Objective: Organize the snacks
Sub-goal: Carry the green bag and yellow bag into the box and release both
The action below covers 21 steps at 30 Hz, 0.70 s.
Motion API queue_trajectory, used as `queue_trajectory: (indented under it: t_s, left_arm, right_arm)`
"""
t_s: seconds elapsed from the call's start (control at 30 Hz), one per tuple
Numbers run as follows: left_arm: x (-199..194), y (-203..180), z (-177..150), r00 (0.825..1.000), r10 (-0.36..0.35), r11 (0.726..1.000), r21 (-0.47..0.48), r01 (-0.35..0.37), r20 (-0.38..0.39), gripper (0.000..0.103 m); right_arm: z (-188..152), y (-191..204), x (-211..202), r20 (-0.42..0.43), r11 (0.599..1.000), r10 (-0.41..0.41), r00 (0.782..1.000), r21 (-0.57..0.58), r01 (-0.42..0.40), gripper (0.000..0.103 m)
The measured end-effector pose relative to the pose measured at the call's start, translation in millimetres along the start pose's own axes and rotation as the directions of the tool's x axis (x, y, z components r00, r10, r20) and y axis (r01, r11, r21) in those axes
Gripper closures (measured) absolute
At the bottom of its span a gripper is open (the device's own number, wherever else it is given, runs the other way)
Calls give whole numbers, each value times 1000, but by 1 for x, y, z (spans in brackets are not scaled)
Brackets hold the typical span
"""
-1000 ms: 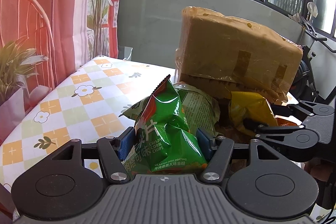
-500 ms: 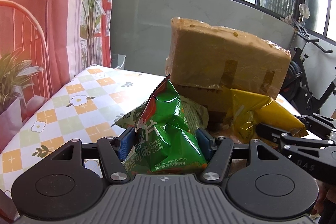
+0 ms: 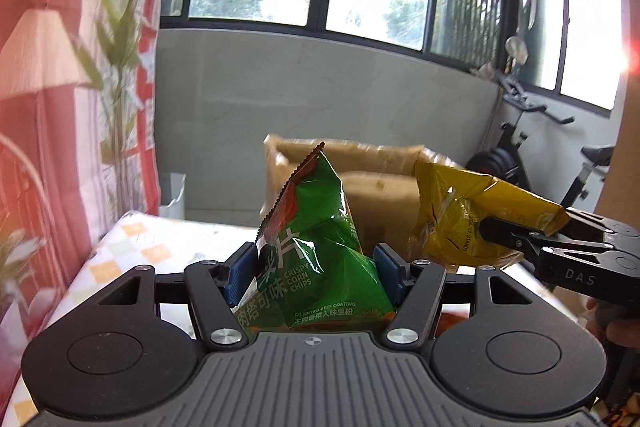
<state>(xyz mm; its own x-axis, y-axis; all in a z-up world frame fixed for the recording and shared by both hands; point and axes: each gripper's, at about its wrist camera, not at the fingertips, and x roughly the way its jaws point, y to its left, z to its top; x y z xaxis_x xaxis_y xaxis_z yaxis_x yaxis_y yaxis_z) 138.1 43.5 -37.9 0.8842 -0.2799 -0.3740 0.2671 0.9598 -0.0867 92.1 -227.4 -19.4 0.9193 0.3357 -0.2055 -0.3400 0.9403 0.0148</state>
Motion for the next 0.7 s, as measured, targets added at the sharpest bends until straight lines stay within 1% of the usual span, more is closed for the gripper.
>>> queue_trajectory:
  t_s: [0.13,0.23,0.43,0.5,0.63,0.7]
  left_arm:
    - [8,0,41,998,-33,999,2,33,62,37]
    - [19,-5,72,992,-53,998,19,51,113,36]
    - [61,-19,122,978,-105,994,47,98,182,36]
    - [78,-26,131,975,-130,991,37,125,182,36]
    - [122,-24,142,965,-190,980,-16,196,178,36]
    - [143,-21,142,964,-196,978,-42,207,177,36]
  right_arm:
    - [36,-18,9,53,1000,-3,999,21,2,48]
    - [57,-33,21,87,999,-25,996,42,21,49]
    - [74,-61,56,99,994,-79,992,76,72,49]
    - [76,-70,70,92,990,-93,991,111,82,49]
    - [77,-87,100,60,977,-109,992,190,96,49]
    - [76,-93,115,39,970,-115,993,220,104,49]
